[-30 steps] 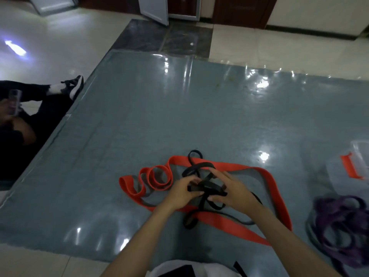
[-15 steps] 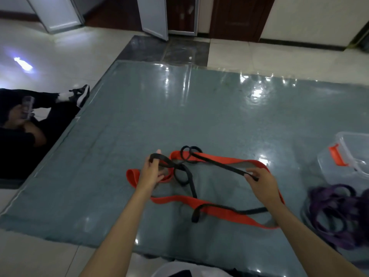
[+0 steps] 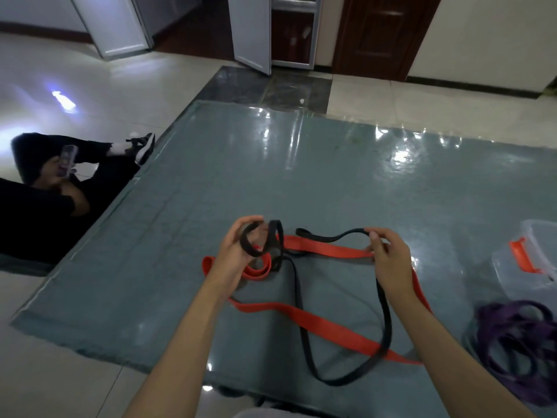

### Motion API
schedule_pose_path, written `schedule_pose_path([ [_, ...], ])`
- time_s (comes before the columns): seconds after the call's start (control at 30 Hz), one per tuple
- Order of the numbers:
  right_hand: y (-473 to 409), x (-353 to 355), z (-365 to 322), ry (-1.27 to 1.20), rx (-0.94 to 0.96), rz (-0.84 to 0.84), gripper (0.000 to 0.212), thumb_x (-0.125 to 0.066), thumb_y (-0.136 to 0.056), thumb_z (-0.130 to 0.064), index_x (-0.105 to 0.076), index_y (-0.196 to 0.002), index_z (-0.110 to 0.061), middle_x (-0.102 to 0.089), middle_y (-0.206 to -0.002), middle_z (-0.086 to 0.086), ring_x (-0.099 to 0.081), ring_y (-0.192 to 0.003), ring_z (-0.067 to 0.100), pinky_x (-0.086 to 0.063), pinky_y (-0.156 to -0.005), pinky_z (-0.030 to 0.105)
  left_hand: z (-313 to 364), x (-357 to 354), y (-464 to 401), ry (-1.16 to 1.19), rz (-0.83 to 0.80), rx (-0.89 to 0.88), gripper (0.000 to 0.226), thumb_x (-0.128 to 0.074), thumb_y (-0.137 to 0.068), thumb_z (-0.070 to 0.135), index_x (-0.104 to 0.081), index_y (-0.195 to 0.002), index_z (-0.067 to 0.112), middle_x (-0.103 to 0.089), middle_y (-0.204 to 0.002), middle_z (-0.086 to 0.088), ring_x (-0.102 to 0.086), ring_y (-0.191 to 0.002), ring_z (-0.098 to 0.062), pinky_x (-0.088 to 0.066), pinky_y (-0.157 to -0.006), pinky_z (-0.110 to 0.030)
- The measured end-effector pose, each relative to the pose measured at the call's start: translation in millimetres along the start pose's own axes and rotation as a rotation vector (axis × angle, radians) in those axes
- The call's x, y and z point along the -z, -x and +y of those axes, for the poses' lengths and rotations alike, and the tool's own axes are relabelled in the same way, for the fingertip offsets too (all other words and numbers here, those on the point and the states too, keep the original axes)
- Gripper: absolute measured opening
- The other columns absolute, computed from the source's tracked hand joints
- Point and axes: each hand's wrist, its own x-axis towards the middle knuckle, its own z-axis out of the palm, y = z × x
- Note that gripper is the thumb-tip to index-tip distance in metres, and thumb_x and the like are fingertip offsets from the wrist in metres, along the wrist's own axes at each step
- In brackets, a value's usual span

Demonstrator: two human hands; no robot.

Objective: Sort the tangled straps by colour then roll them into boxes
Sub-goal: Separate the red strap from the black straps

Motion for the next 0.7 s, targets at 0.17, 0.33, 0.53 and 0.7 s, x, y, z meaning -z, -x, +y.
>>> schedule_pose_path([
  [0.17,-7.3,-0.1,10.8,0.181,0.142,-0.103,0.012,-0.067,-0.1,-0.012,-0.075,-0.108,-0.014,-0.062,-0.101,0.001,-0.064,-0.084,0.006,-0.048,-0.079,0.009,27.4,21.6,-17.1,-0.293,0.031,-0.105,0.046,-0.04,-0.096,-0.007,-0.075,-0.111,0.019,-0.075,-0.12,-0.006,-0.07,-0.108,-0.016,-0.056,-0.09,-0.035],
  [0.33,-5.4,-1.9,44.8,0.303,0.068,-0.244,0.016,-0.076,-0.091,-0.006,-0.074,-0.101,-0.019,-0.065,-0.094,-0.003,-0.069,-0.078,0.019,-0.062,-0.078,0.037,34.5,36.7,-41.3,-0.404,0.153,0.052,0.032,-0.047,-0.102,0.027,-0.077,-0.1,0.018,-0.076,-0.104,-0.005,-0.062,-0.069,-0.012,-0.047,-0.063,-0.026],
  [0.53,-5.0,-3.8,72.8,0.408,-0.139,-0.246,0.021,-0.061,-0.099,-0.015,-0.044,-0.097,-0.027,-0.072,-0.076,-0.005,-0.071,-0.062,0.016,-0.06,-0.064,0.049,7.9,49.4,-69.6,-0.67,0.249,0.06,0.025,-0.073,-0.093,0.004,-0.058,-0.109,0.016,-0.065,-0.083,-0.011,-0.061,-0.056,-0.009,-0.049,-0.049,-0.018],
  [0.7,-19.0,-19.9,83.6,0.287,-0.352,-0.253,0.018,-0.05,-0.098,-0.004,-0.043,-0.104,-0.021,-0.076,-0.072,0.007,-0.066,-0.05,0.022,-0.052,-0.051,0.032,-20.4,24.0,-74.8,-0.949,0.073,0.148,0.039,-0.084,-0.084,0.018,-0.059,-0.115,0.015,-0.074,-0.083,-0.003,-0.068,-0.08,-0.018,-0.049,-0.068,-0.023],
])
